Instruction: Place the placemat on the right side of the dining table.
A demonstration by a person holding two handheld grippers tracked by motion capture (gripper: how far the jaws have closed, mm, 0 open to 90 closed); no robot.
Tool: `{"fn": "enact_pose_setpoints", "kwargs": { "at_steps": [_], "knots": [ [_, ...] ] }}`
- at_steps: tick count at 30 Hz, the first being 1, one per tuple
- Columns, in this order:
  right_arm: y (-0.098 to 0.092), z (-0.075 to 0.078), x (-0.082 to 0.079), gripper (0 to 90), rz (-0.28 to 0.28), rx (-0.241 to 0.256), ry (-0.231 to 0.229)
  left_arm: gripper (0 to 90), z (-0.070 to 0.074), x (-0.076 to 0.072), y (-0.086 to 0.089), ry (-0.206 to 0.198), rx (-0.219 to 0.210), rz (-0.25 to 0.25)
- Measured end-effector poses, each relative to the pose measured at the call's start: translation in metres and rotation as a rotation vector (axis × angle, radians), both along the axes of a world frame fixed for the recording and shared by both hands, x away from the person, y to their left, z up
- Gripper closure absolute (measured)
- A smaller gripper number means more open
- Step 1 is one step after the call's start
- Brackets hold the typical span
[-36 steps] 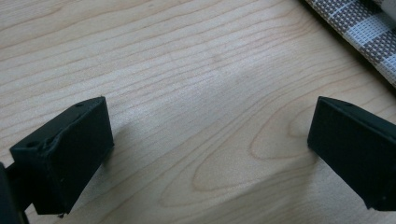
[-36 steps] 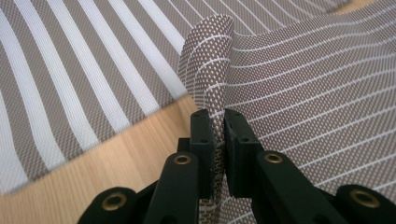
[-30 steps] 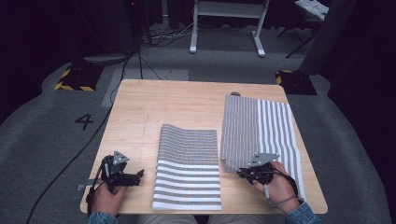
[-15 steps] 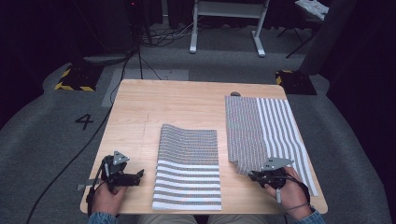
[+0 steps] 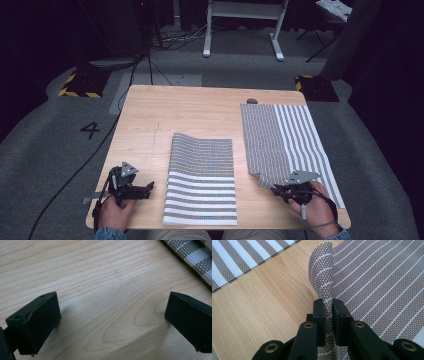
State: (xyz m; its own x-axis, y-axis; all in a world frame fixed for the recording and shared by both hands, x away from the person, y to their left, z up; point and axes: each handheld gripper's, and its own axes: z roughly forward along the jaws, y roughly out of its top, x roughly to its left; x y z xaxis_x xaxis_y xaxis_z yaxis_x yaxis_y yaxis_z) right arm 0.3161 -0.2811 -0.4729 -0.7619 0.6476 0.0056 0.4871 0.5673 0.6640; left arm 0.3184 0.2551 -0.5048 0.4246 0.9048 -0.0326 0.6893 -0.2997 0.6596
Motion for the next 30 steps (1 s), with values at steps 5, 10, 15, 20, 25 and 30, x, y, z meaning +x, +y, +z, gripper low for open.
{"fn": "enact_pose_setpoints", "kwargs": {
  "at_steps": [5,10,15,20,25,30],
  "knots": [
    [0.0,0.0,0.001,82.1,-0.002,0.006,0.007,0.3,0.0,0.0,0.0,0.0,-0.001,0.002],
    [-0.001,0.0,0.0,75.8,-0.01,0.021,0.017,0.3,0.0,0.0,0.0,0.0,0.0,-0.001],
    [0.005,0.0,-0.004,58.2,-0.043,0.158,0.044,0.2,0.0,0.0,0.0,0.0,0.0,0.0],
    [0.003,0.013,-0.002,63.4,-0.038,0.18,-0.014,0.3,0.0,0.0,0.0,0.0,0.0,0.0],
    [-0.018,0.026,0.009,64.5,-0.105,0.171,-0.069,0.3,0.0,0.0,0.0,0.0,0.0,0.0],
    [-0.02,0.036,0.007,61.2,-0.118,0.198,-0.095,0.4,0.0,0.0,0.0,0.0,-0.002,-0.001]
  ]
}}
